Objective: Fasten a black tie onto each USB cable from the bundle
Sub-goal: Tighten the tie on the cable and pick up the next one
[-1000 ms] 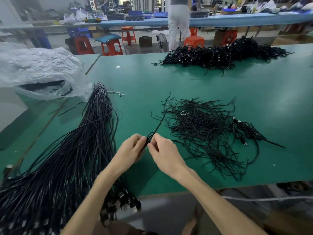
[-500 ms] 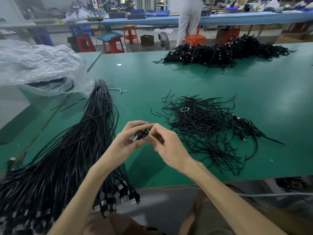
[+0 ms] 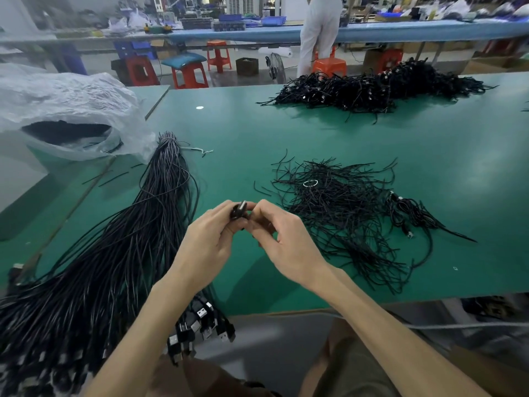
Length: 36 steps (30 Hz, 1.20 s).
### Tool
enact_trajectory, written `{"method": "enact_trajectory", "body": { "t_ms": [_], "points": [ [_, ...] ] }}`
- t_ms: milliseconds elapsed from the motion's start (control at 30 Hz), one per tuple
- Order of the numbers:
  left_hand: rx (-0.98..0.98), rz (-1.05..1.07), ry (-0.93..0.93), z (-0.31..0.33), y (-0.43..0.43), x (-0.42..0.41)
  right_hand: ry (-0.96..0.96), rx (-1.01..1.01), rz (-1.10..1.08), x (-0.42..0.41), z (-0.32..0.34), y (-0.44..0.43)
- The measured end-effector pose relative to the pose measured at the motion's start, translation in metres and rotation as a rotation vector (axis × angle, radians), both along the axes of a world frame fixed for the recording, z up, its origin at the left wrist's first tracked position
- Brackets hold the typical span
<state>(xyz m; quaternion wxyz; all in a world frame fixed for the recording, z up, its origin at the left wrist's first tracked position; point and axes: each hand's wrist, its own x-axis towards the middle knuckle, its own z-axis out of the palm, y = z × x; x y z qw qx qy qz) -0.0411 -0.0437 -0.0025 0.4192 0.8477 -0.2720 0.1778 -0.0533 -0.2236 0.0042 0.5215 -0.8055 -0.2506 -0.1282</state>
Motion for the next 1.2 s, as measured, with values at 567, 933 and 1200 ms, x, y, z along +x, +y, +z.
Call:
{"method": "enact_trajectory", "body": {
  "t_ms": [567,933,1200],
  "points": [
    [-0.260,-0.126,0.867,0.016,0.012,0.002,-0.234,-0.446,-0.077,0.001,-0.017,-0.004],
    [-0.195,-0.218,0.507,0.017,0.021,-0.003,-0.022,-0.079,-0.013,0.002,-0.009,0.002],
    [-0.142,-0.261,0.304,0.008,0.017,-0.005,-0.019,-0.048,-0.002,0.002,-0.006,0.005]
  ]
}}
